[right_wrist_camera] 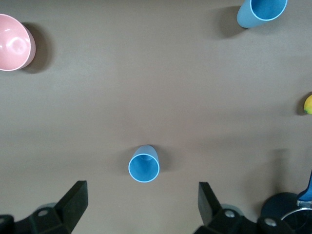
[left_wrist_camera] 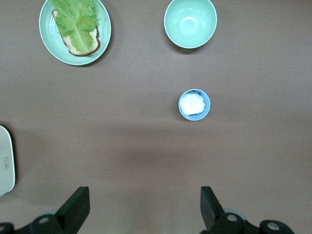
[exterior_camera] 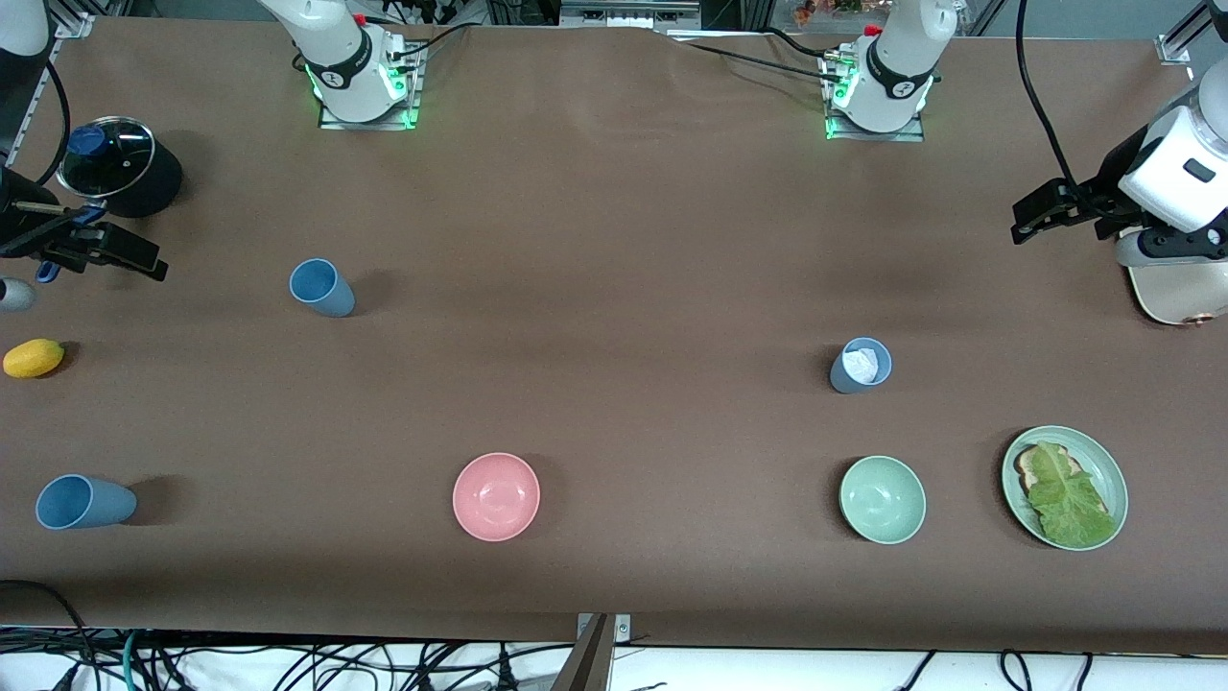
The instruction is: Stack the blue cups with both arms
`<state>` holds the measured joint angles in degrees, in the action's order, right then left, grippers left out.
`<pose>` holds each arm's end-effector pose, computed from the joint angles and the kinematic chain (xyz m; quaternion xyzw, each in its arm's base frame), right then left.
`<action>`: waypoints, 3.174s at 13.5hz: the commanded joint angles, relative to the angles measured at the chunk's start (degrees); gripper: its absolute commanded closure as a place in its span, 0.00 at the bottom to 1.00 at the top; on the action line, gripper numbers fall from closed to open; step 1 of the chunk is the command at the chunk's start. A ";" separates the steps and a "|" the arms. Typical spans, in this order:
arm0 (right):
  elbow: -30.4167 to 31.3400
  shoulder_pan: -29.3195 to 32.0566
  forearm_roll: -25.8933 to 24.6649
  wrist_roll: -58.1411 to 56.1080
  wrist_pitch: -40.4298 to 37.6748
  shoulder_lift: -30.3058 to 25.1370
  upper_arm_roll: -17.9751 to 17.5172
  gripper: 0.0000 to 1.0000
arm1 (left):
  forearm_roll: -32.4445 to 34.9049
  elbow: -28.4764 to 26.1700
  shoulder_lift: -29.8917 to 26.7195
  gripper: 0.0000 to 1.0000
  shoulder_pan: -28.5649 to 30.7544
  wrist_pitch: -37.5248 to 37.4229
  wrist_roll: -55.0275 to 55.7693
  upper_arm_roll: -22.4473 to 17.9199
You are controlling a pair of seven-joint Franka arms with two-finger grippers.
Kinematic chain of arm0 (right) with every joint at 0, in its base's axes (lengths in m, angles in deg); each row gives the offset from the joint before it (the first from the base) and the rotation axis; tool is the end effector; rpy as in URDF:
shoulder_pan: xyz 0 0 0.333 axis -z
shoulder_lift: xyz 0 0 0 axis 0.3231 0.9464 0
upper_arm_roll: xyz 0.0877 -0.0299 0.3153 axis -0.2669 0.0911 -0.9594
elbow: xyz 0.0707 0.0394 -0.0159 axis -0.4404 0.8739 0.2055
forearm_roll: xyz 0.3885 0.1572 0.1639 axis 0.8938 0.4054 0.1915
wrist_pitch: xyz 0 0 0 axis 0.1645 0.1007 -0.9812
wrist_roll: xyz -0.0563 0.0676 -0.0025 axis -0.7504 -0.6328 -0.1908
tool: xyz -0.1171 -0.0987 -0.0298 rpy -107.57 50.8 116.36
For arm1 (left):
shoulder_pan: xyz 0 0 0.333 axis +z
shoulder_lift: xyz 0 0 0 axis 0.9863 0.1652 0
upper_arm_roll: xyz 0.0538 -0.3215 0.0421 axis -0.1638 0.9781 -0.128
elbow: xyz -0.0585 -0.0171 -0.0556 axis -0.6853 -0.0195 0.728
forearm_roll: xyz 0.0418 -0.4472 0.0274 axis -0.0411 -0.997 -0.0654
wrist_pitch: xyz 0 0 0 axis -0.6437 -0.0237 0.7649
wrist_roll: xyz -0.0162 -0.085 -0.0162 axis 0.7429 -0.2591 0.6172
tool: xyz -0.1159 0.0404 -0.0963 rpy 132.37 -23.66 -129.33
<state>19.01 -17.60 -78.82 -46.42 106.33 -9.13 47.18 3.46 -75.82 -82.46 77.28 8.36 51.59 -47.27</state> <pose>0.6503 -0.0172 0.5433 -0.9985 0.0498 0.0238 0.0030 0.6029 -0.0327 0.5639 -0.9985 -0.0367 0.0405 0.0061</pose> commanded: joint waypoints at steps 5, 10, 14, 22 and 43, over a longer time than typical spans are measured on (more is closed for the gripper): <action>-0.39 0.07 0.16 -0.62 -0.61 -0.05 0.13 0.00 | 1.58 1.35 0.60 0.00 0.05 -0.64 -0.78 0.05; -0.39 0.07 0.16 -0.62 -0.53 -0.05 0.13 0.00 | 1.23 1.17 2.25 0.00 0.48 0.06 0.80 -0.21; -0.39 0.07 0.25 -0.62 -0.26 -0.05 0.13 0.00 | -0.61 1.18 5.77 0.00 1.71 2.87 -4.11 -0.39; -0.39 0.07 0.25 -0.62 -0.09 0.04 0.13 0.00 | -0.70 -1.63 18.96 0.00 0.58 14.29 -6.04 0.31; -0.39 0.07 0.16 -0.71 -0.35 -0.40 0.13 0.00 | -4.92 -9.74 26.26 1.00 -2.32 32.17 -13.71 6.45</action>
<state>19.03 -17.59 -78.82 -46.42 106.62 -9.00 47.20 0.12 -89.64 -56.01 76.16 44.25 37.20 -42.58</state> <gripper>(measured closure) 0.000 0.987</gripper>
